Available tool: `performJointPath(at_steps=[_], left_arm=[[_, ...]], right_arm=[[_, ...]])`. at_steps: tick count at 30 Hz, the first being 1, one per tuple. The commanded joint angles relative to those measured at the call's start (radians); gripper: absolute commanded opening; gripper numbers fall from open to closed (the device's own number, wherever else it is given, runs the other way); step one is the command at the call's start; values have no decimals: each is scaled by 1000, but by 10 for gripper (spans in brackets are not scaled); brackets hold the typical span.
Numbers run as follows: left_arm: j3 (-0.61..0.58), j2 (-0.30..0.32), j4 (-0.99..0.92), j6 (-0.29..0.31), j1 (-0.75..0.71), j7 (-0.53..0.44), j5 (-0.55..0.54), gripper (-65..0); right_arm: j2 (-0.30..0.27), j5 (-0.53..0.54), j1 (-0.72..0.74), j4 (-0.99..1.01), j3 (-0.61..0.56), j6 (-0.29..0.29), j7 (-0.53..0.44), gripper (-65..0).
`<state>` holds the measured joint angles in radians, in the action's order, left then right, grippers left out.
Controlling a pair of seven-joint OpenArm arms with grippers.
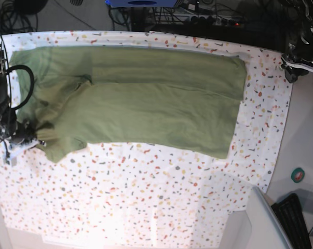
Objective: Layout the t-shirt on the table in an organized manner, then fold the t-shirt properly
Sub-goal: 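Release the shirt edge and move the right gripper to the shirt's side, then grasp the shirt side with the right gripper and fold it inward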
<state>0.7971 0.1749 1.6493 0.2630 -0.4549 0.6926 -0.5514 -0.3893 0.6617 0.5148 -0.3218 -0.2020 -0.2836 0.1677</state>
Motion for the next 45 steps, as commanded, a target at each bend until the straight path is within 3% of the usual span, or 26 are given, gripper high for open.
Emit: performJointPath(at_steps=[1,11,15,22,28,45], left_arm=[[6,18,13,3,-5,-18,-8,-352],[8,18,13,3,-5,-18,-5,-351],[8,18,13,3,-5,-18,-3,-351],[5,18,13,3,-2,-18,-3,-351],[5,18,13,3,0,-18,-3,-351],[3,19,13,3,-2,-18,-3,-351]], right_arm=[[-18,10,18,-38,5,-3,-20,-650],[-23,13,-110,-265,9,1,-17,-650],[-24,11,-196,-400,117,1,-10,-650],[-12,11,-331,-710,335,1,197,-650],[63,11,-407,-845,468,1,280,-650],[161,13,-563,-926,482,1,292,-650]])
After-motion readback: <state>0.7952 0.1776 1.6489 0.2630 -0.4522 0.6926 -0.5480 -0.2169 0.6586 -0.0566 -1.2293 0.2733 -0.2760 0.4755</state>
